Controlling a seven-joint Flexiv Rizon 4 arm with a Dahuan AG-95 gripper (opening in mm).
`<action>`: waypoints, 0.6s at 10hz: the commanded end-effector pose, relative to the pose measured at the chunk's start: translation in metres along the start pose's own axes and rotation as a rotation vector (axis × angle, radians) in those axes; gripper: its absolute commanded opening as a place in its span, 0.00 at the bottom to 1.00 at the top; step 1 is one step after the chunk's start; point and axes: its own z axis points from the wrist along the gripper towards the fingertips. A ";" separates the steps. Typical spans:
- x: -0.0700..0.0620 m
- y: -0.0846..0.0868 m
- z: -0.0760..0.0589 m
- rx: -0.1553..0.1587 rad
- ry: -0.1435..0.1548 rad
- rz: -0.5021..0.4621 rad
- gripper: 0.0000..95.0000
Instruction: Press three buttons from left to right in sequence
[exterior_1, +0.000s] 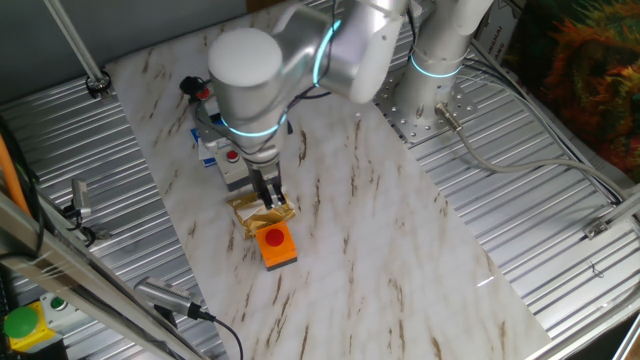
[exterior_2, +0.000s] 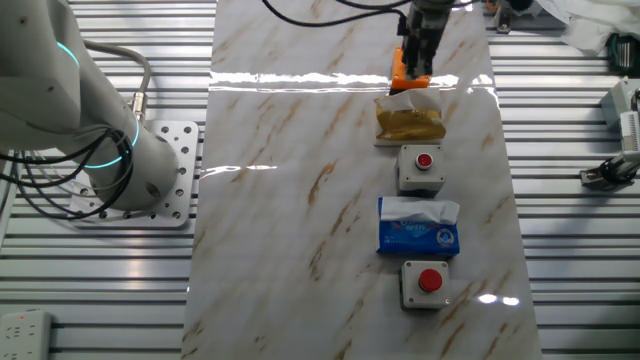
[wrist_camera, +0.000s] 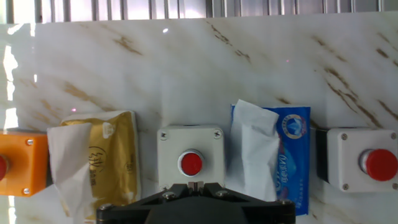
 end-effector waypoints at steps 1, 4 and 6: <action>0.006 0.002 -0.007 -0.010 -0.001 0.015 0.00; 0.011 0.007 -0.009 -0.005 -0.004 0.012 0.00; 0.011 0.007 -0.009 -0.006 -0.003 0.005 0.00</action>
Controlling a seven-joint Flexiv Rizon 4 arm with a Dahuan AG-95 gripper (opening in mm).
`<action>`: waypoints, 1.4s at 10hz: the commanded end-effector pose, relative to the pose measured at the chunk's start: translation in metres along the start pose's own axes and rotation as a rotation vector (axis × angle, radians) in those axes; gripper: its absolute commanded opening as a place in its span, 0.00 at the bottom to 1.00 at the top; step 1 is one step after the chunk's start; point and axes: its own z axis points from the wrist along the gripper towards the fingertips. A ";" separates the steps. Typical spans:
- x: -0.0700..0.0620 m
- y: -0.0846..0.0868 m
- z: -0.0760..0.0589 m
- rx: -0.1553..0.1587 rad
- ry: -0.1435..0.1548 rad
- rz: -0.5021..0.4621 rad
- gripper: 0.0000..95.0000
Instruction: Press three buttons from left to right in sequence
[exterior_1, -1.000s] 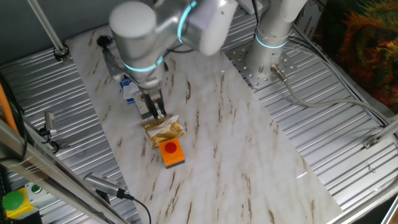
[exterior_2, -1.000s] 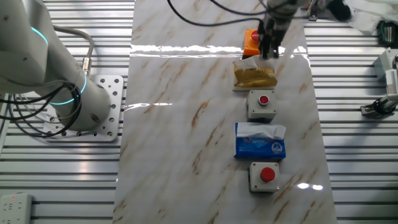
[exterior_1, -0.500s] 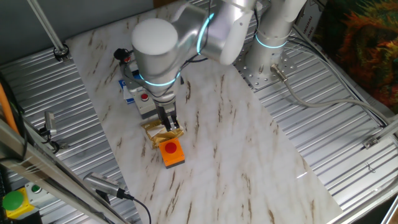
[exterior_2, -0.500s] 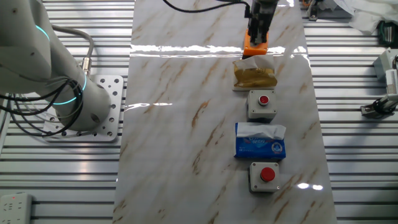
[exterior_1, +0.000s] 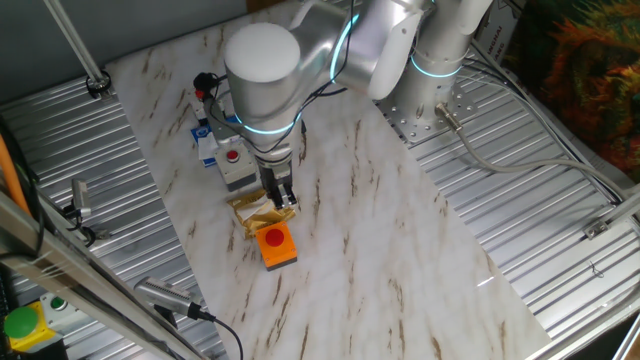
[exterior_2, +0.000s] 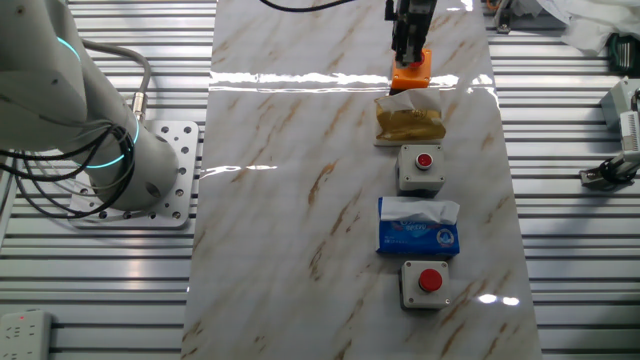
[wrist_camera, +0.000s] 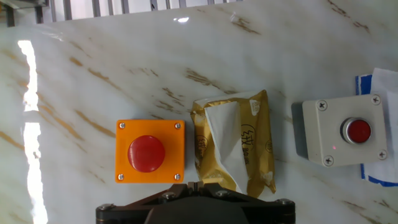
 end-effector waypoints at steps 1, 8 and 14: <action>0.000 0.000 -0.001 0.004 0.002 -0.009 0.00; 0.000 -0.002 -0.001 0.000 0.009 -0.046 0.00; 0.000 -0.002 -0.001 -0.011 0.001 -0.149 0.00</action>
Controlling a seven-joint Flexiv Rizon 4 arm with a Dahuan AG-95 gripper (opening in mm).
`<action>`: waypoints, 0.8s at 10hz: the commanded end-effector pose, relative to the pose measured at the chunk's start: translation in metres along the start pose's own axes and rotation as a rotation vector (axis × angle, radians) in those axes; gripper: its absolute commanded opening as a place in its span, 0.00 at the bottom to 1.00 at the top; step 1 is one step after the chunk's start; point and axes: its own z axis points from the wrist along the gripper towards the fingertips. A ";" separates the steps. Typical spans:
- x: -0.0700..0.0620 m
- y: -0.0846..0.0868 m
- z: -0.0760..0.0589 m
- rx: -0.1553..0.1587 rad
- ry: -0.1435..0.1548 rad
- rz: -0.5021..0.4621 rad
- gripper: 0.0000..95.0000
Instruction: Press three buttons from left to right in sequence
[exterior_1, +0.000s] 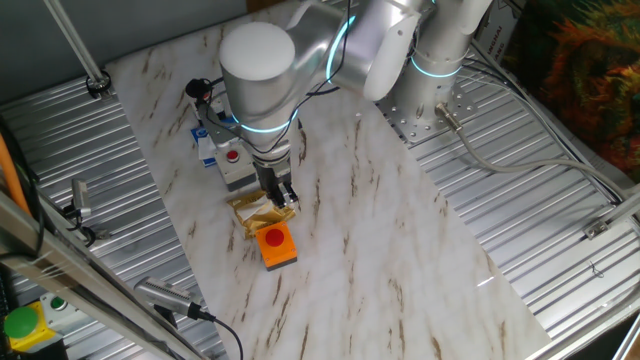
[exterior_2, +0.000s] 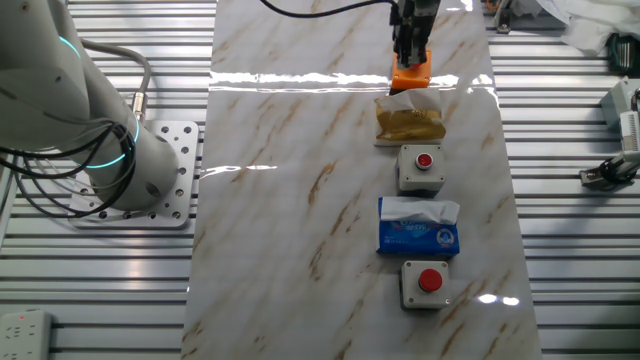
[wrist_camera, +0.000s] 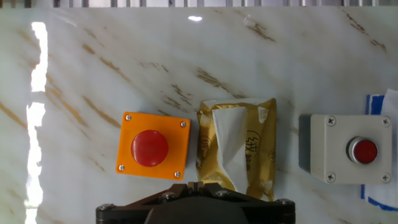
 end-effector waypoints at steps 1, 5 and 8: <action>0.000 0.001 0.000 0.012 -0.009 -0.005 0.00; -0.003 0.001 0.002 0.011 -0.006 0.002 0.00; -0.014 0.014 0.000 0.011 -0.003 0.024 0.00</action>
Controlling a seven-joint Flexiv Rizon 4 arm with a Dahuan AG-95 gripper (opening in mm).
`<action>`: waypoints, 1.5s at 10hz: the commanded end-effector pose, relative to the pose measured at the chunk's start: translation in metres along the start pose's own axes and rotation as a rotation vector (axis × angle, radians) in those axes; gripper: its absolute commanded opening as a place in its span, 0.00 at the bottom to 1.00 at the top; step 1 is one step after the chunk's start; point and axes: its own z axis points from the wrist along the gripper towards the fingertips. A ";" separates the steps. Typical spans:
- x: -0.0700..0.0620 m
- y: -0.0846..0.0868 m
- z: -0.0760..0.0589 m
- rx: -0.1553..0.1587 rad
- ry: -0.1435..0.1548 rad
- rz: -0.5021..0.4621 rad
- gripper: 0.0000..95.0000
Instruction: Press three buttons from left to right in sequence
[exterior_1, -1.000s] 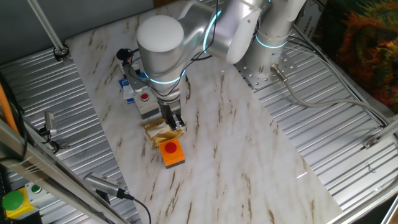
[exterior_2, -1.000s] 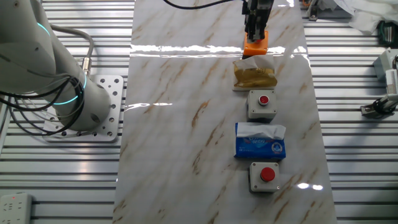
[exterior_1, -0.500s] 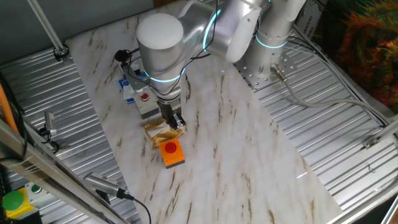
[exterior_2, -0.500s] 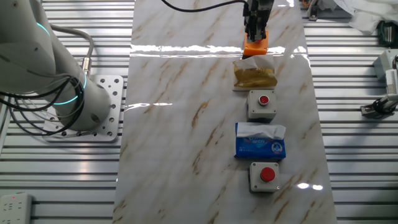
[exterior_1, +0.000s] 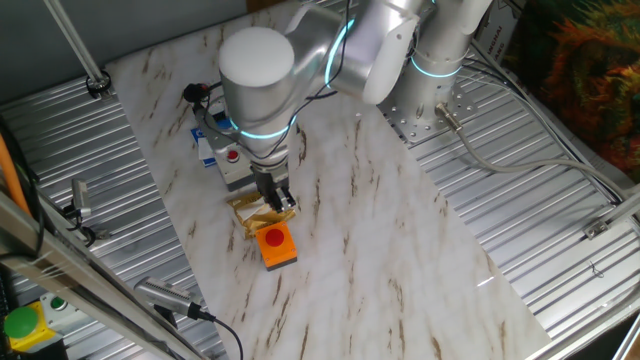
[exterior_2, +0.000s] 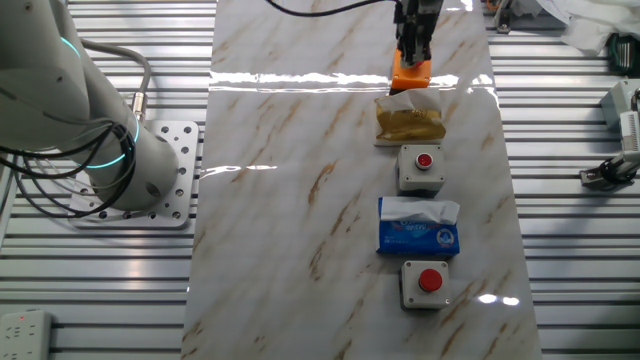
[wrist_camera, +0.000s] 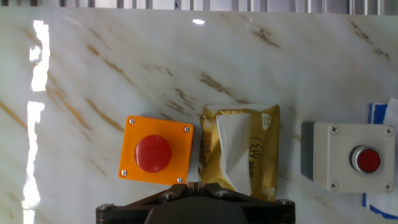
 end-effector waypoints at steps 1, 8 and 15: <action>-0.003 0.008 -0.001 0.002 0.000 0.015 0.00; -0.009 0.033 0.014 0.007 -0.009 0.037 0.00; -0.017 0.037 0.026 0.011 -0.015 0.039 0.00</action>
